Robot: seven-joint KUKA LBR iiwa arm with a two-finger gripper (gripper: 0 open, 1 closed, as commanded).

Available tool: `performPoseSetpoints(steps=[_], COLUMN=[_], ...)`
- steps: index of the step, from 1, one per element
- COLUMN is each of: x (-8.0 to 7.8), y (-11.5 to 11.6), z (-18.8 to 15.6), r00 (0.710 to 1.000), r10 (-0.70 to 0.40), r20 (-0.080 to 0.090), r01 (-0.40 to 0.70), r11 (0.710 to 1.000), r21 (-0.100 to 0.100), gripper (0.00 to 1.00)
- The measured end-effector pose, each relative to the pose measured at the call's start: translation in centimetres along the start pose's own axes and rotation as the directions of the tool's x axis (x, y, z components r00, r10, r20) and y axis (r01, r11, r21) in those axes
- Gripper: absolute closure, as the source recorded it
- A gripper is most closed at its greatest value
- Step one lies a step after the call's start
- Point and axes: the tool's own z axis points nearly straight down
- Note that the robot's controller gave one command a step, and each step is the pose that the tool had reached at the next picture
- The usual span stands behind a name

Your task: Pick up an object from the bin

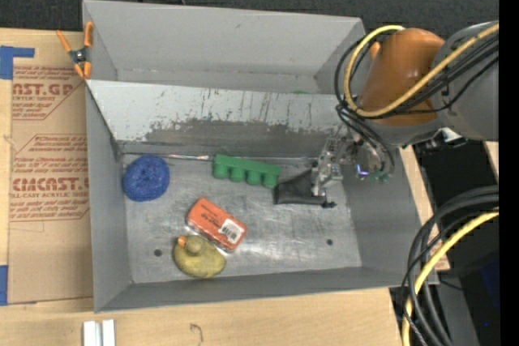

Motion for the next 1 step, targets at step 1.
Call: performPoseSetpoints(steps=[1], x=[0.22], y=[-0.65], z=[-3.25], r00=[0.999], r10=[-0.046], r20=[-0.012], r01=[0.046], r11=[0.999], r21=[-0.001], gripper=[1.0])
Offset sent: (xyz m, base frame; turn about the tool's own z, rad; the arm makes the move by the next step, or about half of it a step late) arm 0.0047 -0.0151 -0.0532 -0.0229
